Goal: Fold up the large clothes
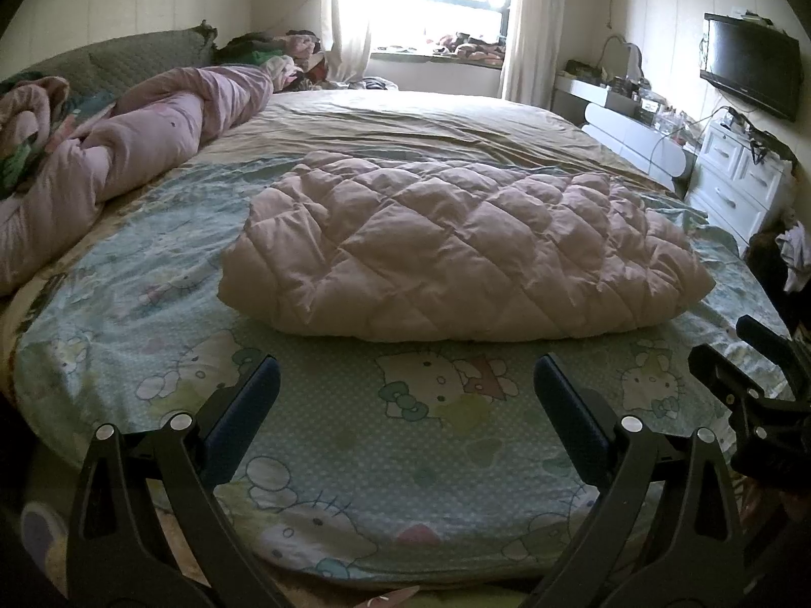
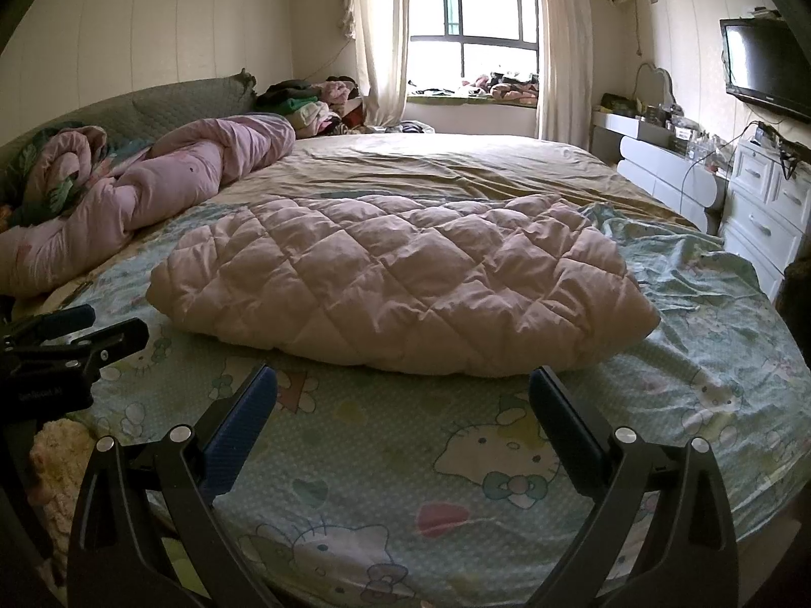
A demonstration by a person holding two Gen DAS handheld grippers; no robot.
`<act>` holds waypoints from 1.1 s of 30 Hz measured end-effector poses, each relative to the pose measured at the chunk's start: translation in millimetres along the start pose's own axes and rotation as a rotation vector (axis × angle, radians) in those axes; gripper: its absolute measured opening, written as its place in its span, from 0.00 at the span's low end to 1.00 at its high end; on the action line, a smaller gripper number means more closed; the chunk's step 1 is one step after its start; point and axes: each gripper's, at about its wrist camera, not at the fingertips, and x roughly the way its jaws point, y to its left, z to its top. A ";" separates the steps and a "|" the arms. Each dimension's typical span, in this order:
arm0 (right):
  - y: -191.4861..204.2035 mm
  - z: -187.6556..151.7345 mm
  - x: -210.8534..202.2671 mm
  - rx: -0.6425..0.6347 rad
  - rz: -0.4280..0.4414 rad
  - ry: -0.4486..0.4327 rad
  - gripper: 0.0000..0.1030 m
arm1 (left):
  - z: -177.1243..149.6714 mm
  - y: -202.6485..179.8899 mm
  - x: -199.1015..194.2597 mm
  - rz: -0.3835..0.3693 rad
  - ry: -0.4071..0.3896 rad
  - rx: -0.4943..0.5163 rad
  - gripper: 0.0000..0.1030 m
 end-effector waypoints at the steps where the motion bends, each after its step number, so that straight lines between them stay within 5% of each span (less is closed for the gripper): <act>1: 0.7 0.0 -0.3 -0.001 -0.001 -0.001 0.96 | -1.0 -0.4 0.2 -0.001 0.001 -0.001 0.91; 33: 3.1 0.7 0.2 -0.005 -0.015 0.008 0.96 | -1.6 4.2 1.9 -0.022 0.007 -0.019 0.91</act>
